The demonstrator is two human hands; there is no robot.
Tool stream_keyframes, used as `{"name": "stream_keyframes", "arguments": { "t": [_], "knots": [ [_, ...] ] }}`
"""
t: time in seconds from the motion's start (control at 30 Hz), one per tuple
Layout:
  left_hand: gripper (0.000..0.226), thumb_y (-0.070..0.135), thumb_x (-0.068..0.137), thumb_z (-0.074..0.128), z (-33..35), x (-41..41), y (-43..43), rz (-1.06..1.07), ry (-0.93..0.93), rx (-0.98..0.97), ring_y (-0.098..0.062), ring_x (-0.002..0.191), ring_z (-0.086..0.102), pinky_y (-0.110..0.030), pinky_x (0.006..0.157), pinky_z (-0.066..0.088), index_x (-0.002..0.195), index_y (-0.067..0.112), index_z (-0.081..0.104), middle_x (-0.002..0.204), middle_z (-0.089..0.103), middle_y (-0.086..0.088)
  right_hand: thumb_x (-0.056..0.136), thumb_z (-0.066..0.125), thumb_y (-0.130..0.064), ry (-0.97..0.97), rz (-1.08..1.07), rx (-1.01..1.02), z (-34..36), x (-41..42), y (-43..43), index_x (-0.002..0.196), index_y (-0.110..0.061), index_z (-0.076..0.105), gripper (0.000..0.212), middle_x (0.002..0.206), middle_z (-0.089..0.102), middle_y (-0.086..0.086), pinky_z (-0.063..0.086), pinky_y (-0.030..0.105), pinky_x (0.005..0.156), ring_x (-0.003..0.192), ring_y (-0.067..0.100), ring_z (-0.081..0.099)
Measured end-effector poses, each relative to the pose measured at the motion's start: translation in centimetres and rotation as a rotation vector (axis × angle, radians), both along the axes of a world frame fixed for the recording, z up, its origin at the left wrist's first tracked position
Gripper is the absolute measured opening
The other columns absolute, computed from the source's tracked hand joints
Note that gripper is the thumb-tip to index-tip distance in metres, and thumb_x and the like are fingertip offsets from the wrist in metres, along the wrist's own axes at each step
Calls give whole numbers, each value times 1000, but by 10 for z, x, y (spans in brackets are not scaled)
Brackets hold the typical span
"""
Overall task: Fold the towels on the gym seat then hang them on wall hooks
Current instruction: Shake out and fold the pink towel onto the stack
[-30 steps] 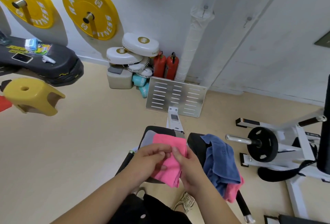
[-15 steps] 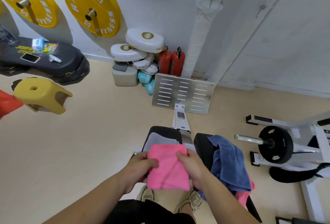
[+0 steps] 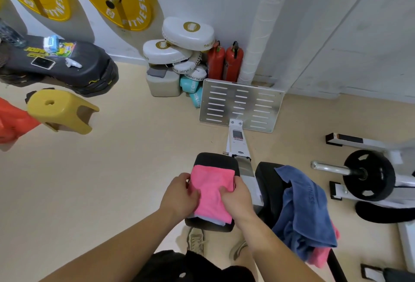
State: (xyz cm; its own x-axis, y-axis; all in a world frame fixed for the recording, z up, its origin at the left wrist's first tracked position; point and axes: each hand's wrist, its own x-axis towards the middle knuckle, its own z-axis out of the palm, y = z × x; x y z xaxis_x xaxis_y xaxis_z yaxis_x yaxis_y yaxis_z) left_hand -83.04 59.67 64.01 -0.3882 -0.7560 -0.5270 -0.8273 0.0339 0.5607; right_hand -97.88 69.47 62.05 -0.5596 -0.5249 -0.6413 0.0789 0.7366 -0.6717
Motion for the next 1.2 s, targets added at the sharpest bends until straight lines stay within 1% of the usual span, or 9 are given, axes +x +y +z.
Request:
{"name": "stream_keyframes", "arguments": {
  "t": [0.13,0.23,0.37,0.5,0.6,0.7,0.87,1.1,1.2],
  "knots": [
    [53,33,91,62,-2,27,6,-235,58,-188,-16,111,62,-33,89,55,143,27,49,139,49,7,94,66,-18,88,26,31,-4,4,4,136,-15,53,44,131,60,4,49,35,99,121,26,60],
    [42,25,88,67,-10,43,10,-543,142,-463,-20,116,61,-32,77,61,129,26,63,138,58,3,86,75,-22,456,195,69,-5,7,7,149,-20,43,70,138,44,7,51,42,100,124,25,51],
    [51,21,79,80,-25,46,12,-604,106,-416,-28,114,68,-34,76,64,128,20,68,138,65,0,62,85,-17,947,741,-161,-13,18,4,114,-24,74,53,113,65,5,58,45,89,110,30,59],
    [83,25,80,78,-37,56,7,-627,37,-304,-26,138,53,-37,96,58,155,29,43,162,40,5,89,52,-49,883,878,4,-11,19,14,135,-31,64,51,134,66,-1,33,48,117,134,30,51],
    [97,30,83,75,-43,63,5,-690,13,-283,-18,152,33,-36,111,47,162,36,19,170,14,11,97,38,-65,732,904,173,-5,11,20,158,-44,27,65,169,27,-4,12,57,125,158,30,15],
    [99,32,85,65,-32,65,6,-691,33,-144,-8,154,5,-27,123,24,163,36,5,170,-2,14,90,41,-76,673,961,256,2,8,21,160,-49,6,83,173,4,-5,0,59,125,159,32,-6],
    [63,15,94,48,-13,72,5,-311,100,-202,-15,151,35,-29,116,38,154,32,41,166,30,9,81,48,-78,674,949,252,6,13,16,159,-48,10,92,173,9,-1,-4,61,124,158,33,-7],
    [58,32,103,54,-15,53,9,-556,-58,-192,-11,152,30,-31,115,40,157,39,34,168,20,18,87,48,-75,637,921,224,2,12,20,159,-50,10,85,173,5,-6,-10,61,122,159,31,-10],
    [59,30,99,58,-18,46,10,-519,-79,-223,-16,148,38,-34,108,46,155,37,40,167,27,14,88,50,-68,725,869,183,0,6,31,157,-43,30,76,171,20,-3,5,59,125,158,32,10]
  ]
}}
